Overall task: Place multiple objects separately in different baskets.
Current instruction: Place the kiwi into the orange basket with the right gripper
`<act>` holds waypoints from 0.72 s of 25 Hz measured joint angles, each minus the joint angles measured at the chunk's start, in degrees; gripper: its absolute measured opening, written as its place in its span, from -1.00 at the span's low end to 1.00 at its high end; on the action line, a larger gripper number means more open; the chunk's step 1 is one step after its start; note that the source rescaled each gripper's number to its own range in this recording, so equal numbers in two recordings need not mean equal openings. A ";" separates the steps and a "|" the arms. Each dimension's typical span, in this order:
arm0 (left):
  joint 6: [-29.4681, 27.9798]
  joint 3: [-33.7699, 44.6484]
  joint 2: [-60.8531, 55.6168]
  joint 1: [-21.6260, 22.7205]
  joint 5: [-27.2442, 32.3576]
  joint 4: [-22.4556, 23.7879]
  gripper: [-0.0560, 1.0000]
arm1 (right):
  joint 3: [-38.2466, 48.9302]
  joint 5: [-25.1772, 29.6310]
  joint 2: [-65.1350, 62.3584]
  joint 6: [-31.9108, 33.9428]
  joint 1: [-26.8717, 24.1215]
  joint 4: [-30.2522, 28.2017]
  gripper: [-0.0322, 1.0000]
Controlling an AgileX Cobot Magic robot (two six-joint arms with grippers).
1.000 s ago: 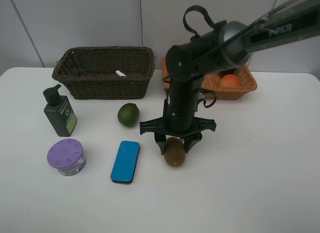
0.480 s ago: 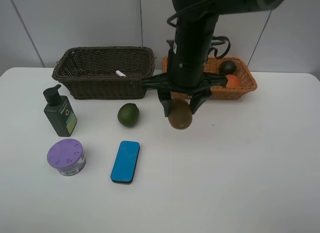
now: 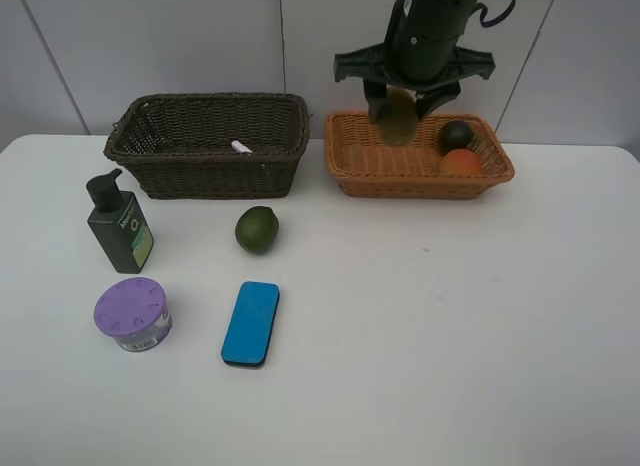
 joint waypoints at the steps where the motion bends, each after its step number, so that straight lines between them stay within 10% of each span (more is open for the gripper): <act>1: 0.00 0.00 0.00 0.00 0.00 0.00 0.95 | 0.00 -1.86 0.28 -0.15 -1.39 -0.06 0.17; 18: 0.00 0.00 0.00 0.00 0.00 0.00 0.95 | -0.42 -21.19 15.33 -4.21 -11.26 -0.38 0.17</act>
